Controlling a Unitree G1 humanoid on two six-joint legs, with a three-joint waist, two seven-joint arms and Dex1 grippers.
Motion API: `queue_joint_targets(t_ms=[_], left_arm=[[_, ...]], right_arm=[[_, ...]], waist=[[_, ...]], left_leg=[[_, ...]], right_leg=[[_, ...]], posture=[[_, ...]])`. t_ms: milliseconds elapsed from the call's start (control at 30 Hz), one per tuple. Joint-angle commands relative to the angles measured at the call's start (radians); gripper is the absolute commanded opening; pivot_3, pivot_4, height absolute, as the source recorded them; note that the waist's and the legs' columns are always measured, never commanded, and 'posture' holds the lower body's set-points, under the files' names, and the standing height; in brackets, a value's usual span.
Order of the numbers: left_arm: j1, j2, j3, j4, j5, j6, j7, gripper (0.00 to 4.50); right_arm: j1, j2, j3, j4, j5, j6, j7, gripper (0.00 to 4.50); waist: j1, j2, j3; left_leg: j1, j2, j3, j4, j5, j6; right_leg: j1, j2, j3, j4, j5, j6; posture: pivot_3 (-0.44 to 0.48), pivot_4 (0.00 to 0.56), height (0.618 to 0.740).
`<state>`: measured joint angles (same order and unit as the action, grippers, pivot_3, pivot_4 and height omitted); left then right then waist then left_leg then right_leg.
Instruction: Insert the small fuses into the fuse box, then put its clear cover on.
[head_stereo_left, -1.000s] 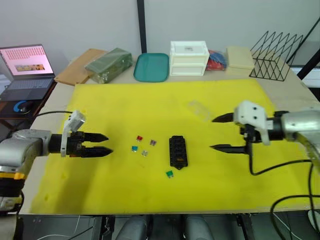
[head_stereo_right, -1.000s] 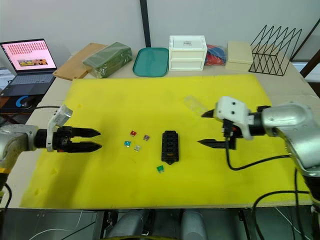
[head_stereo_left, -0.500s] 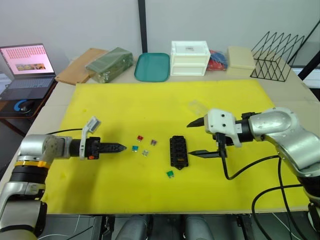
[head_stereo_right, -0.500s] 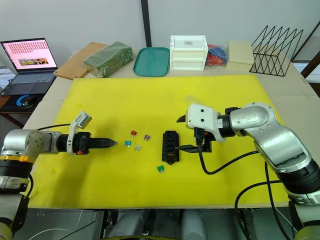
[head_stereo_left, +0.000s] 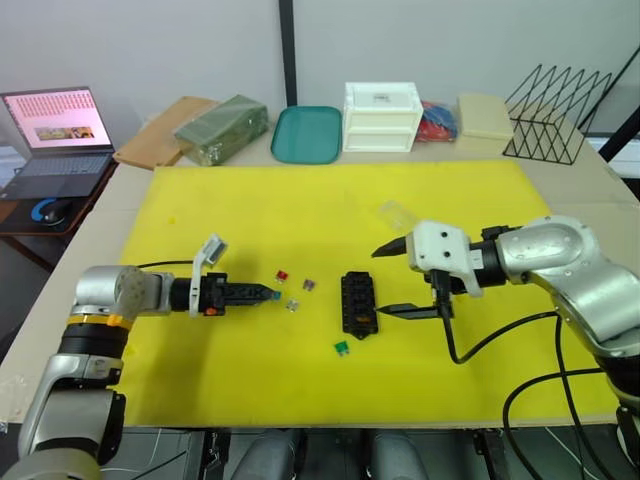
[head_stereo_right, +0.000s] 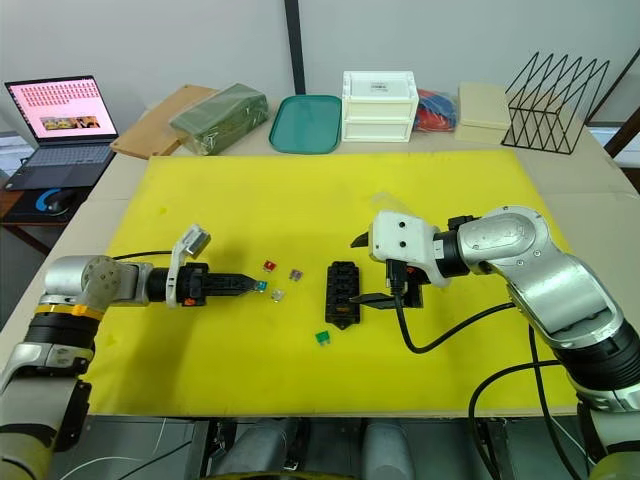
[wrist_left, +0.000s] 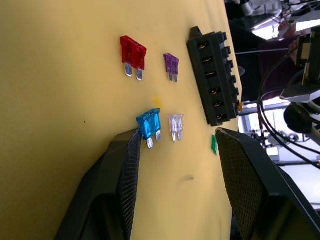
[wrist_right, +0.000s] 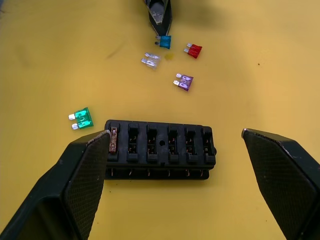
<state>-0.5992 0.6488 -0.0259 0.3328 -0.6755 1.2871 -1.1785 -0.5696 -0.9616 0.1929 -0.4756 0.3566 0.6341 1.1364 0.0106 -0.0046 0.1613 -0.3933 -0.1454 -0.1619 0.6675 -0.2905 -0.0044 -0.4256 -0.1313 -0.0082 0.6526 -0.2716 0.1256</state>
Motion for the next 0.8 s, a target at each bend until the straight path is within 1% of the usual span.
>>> queue_joint_targets(t_ms=[33,367,467,500,533,800], left_arm=[[-0.009,-0.009,-0.018,0.012,0.016,-0.021,0.013,2.49],[0.020,-0.031,-0.026,0.024,0.035,-0.059,0.016,2.49],[0.019,-0.041,-0.027,0.035,0.044,-0.073,0.019,1.85],[0.021,-0.041,-0.032,0.037,0.049,-0.081,0.015,1.45],[0.023,-0.040,-0.036,0.037,0.056,-0.088,0.012,1.19],[0.038,-0.031,-0.051,0.059,0.084,-0.134,0.004,1.19]], right_arm=[[-0.010,-0.007,-0.014,-0.037,-0.001,0.002,-0.001,4.50],[-0.014,-0.001,-0.005,-0.035,-0.016,-0.002,-0.002,4.50],[-0.018,0.002,-0.002,-0.031,-0.020,-0.004,0.000,4.50],[-0.019,0.002,-0.001,-0.031,-0.022,-0.005,0.000,4.50],[-0.020,0.003,0.000,-0.030,-0.024,-0.005,0.000,4.50],[-0.022,0.003,0.005,-0.027,-0.033,-0.011,0.001,4.50]], waist=[[0.001,0.000,0.000],[0.003,0.000,0.000],[0.003,0.000,-0.001],[0.002,0.000,-0.001],[0.002,0.000,-0.001],[0.002,0.000,-0.001]], left_leg=[[0.000,0.000,0.000,0.000,0.000,0.000],[0.000,0.000,0.000,0.000,0.000,0.000],[0.000,0.000,0.000,0.001,0.000,0.000],[0.000,0.000,0.000,0.001,0.000,0.000],[0.000,0.000,0.000,0.001,0.000,0.000],[0.001,0.000,0.000,0.001,0.000,0.000]], right_leg=[[0.000,0.000,0.000,0.000,0.000,0.000],[0.000,0.000,0.000,0.001,0.000,0.000],[0.001,0.000,0.000,0.001,0.000,0.000],[0.001,0.000,0.000,0.001,0.000,0.000],[0.001,0.000,0.000,0.001,0.000,0.000],[0.001,0.000,0.000,0.001,0.000,0.000]], posture=[[0.000,0.150,0.740],[0.000,0.150,0.740],[0.000,0.150,0.740],[0.000,0.150,0.740],[0.000,0.150,0.740],[0.000,0.150,0.740]])
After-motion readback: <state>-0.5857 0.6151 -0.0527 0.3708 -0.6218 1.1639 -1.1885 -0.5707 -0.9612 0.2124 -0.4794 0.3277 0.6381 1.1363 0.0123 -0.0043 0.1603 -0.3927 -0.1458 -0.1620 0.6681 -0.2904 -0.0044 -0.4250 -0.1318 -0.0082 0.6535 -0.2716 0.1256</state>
